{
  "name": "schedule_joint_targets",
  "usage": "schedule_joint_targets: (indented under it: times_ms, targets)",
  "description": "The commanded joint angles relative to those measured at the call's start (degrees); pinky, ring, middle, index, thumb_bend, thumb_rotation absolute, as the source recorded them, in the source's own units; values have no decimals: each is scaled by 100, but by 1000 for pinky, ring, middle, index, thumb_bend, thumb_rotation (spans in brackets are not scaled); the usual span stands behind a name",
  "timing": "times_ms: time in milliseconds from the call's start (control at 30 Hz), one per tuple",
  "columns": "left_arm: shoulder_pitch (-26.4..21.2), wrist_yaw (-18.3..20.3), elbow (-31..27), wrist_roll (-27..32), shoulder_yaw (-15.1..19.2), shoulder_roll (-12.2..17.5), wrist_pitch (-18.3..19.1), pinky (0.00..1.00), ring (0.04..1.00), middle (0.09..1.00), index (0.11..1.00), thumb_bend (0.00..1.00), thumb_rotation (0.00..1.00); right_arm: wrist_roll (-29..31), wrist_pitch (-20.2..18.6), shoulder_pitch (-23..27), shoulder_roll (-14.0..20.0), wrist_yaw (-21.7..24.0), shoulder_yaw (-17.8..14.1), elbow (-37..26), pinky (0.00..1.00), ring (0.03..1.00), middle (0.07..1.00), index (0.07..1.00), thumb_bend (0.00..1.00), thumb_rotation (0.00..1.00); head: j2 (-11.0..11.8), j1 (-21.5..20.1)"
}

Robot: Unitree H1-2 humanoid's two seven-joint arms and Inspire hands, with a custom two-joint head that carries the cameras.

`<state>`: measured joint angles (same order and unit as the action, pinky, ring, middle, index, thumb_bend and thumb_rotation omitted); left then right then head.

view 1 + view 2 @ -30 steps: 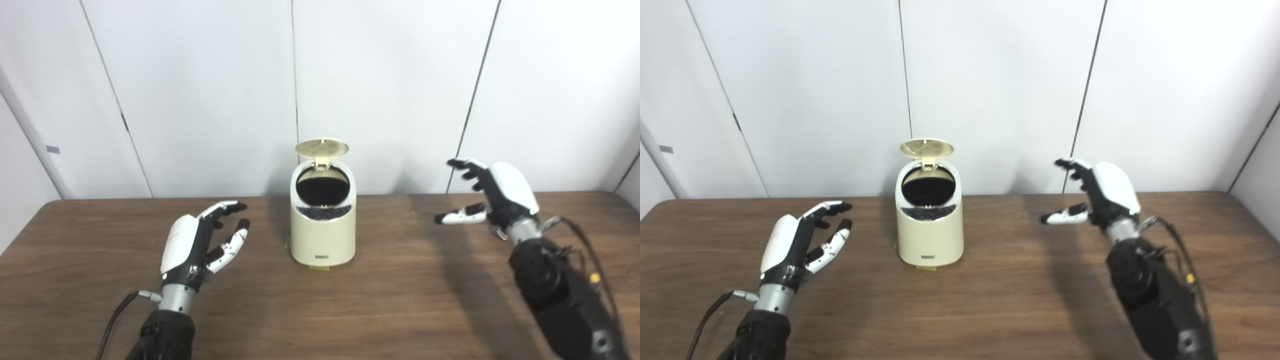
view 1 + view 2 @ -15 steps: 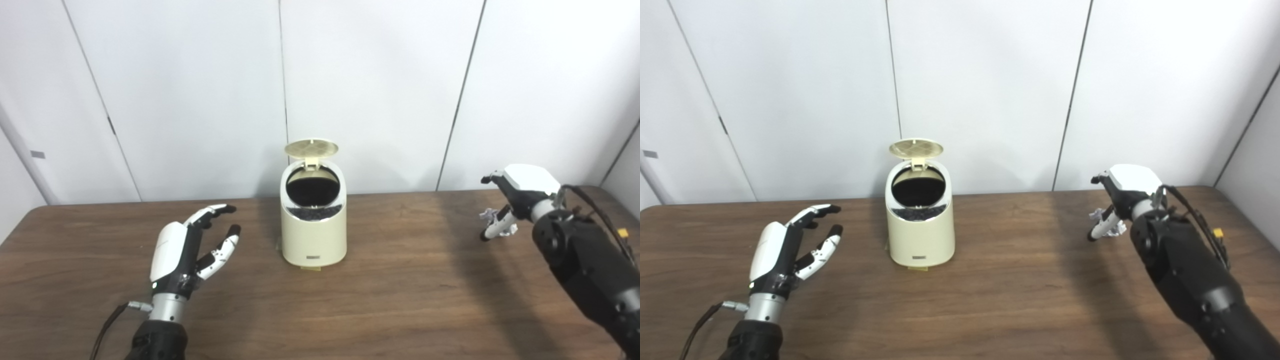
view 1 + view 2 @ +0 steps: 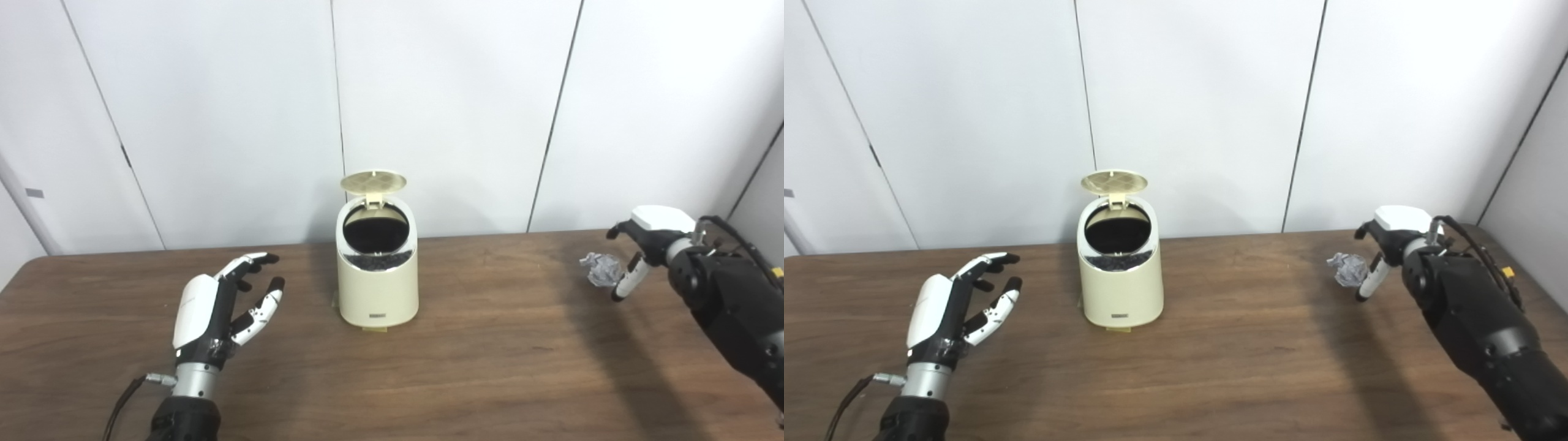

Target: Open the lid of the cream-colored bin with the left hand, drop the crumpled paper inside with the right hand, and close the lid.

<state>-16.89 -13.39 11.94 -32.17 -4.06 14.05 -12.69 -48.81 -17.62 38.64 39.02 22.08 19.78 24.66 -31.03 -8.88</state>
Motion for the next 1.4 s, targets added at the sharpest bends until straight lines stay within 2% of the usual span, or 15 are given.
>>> schedule_joint_targets:
  times_ms: [0, 133, 300, 533, 700, 833, 967, 1067, 1100, 1167, 1200, 1233, 1267, 1367]
  targets:
    - [-180, -164, -152, -59, 24, 90, -173, 593, 739, 771, 750, 387, 585, -13, 94, 345, 241, -17, -47, -90, 706, 847, 860, 782, 986, 205, -4, -4]
    - [-167, -188, -180, -101, 18, 82, -157, 616, 751, 767, 748, 383, 591, 126, 284, 359, 221, 150, -16, -65, 904, 886, 866, 784, 927, 159, -15, 8]
    - [-161, -213, -198, -125, 10, 70, -162, 634, 758, 764, 747, 375, 581, 210, 365, 338, 194, 198, -47, -145, 829, 875, 868, 788, 923, 143, -19, 19]
    - [-146, -216, -228, -133, 6, 59, -136, 632, 755, 770, 750, 381, 590, 183, 805, 354, 220, 15, 27, -105, 770, 824, 829, 773, 920, 166, -35, 30]
    - [-133, -225, -268, -98, 23, 61, -173, 623, 751, 763, 749, 385, 599, 349, 670, 422, 174, 359, -25, -78, 909, 864, 852, 777, 887, 115, -55, 43]
    - [-130, -217, -297, 68, 70, 32, -250, 638, 760, 760, 739, 386, 555, 323, 582, 465, 185, 556, 26, -77, 893, 842, 837, 777, 884, 129, -59, 43]
    - [-126, -204, -309, 69, 69, 39, -254, 637, 760, 764, 738, 377, 538, 343, 682, 513, 178, 556, 40, 107, 872, 819, 821, 767, 874, 113, -60, 35]
    - [-127, -226, -285, 73, 73, 40, -292, 633, 758, 765, 736, 380, 536, 286, 531, 534, 161, 699, 72, 31, 841, 815, 824, 761, 862, 112, -51, 25]
    - [-126, -224, -285, 79, 76, 39, -298, 635, 758, 765, 735, 380, 532, 252, 512, 551, 165, 745, 101, 31, 851, 818, 826, 758, 860, 112, -51, 25]
    - [-127, -231, -271, 85, 77, 45, -331, 634, 757, 764, 735, 381, 524, 185, 436, 584, 172, 878, 154, -4, 956, 838, 832, 751, 852, 129, -56, 19]
    - [-133, -245, -247, 86, 78, 49, -364, 633, 756, 763, 735, 381, 523, 166, 424, 603, 171, 901, 171, 25, 974, 842, 834, 749, 849, 137, -58, 12]
    - [-136, -250, -232, 84, 81, 50, -381, 631, 754, 759, 735, 383, 527, 126, 436, 622, 180, 909, 205, 53, 908, 831, 830, 746, 843, 135, -58, 12]
    - [-135, -242, -232, 83, 87, 47, -381, 631, 754, 759, 735, 385, 535, 80, 452, 640, 189, 907, 245, 82, 906, 828, 826, 744, 842, 143, -58, 5]
    - [-131, -204, -261, 85, 100, 37, -372, 629, 755, 760, 737, 382, 540, 21, 473, 678, 197, 882, 314, 136, 986, 844, 825, 733, 845, 140, -58, 5]
